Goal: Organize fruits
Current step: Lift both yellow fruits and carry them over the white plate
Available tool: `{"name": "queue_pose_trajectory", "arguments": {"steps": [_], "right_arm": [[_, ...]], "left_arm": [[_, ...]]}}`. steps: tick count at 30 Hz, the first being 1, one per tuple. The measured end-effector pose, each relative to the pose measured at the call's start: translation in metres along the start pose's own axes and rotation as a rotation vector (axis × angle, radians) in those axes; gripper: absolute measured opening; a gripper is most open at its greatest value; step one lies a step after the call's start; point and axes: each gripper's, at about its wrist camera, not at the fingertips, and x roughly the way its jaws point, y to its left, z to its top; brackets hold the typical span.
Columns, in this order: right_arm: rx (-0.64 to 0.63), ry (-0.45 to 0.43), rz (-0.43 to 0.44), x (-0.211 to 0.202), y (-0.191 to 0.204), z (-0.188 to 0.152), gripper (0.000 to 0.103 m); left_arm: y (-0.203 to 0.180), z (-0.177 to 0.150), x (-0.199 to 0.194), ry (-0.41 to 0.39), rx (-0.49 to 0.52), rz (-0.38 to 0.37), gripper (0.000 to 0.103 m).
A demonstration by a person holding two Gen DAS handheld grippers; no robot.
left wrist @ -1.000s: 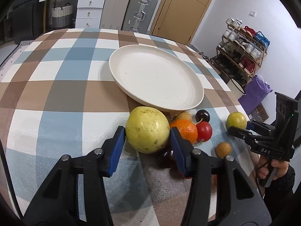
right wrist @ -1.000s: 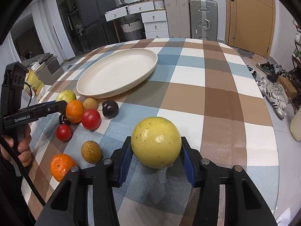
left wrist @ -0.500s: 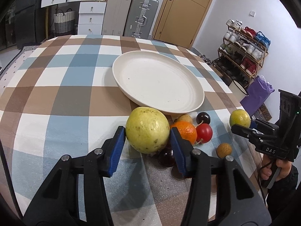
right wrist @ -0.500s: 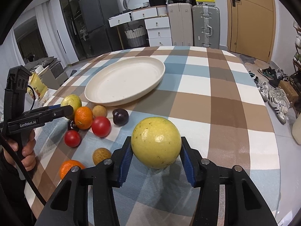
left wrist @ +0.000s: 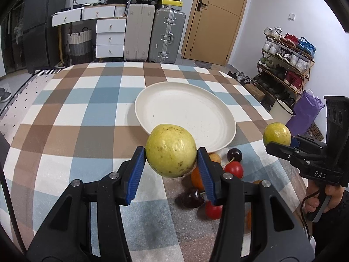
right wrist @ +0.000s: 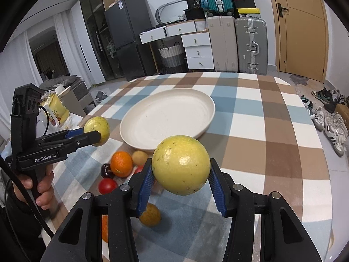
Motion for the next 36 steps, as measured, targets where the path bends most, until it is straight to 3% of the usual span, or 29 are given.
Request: {"name": "queue_pose_trajectory", "arguments": {"steps": [12, 26, 36], "right_arm": [[0.002, -0.033, 0.036, 0.009, 0.003, 0.027, 0.049], [0.025, -0.009, 0.059, 0.045, 0.002, 0.039, 0.049], [0.008, -0.033, 0.064, 0.058, 0.001, 0.056, 0.049]], "left_arm": [[-0.012, 0.015, -0.002, -0.024, 0.034, 0.002, 0.046], [-0.013, 0.028, 0.043, 0.009, 0.046, 0.016, 0.046], [-0.007, 0.041, 0.058, -0.013, 0.043, 0.034, 0.046]]}}
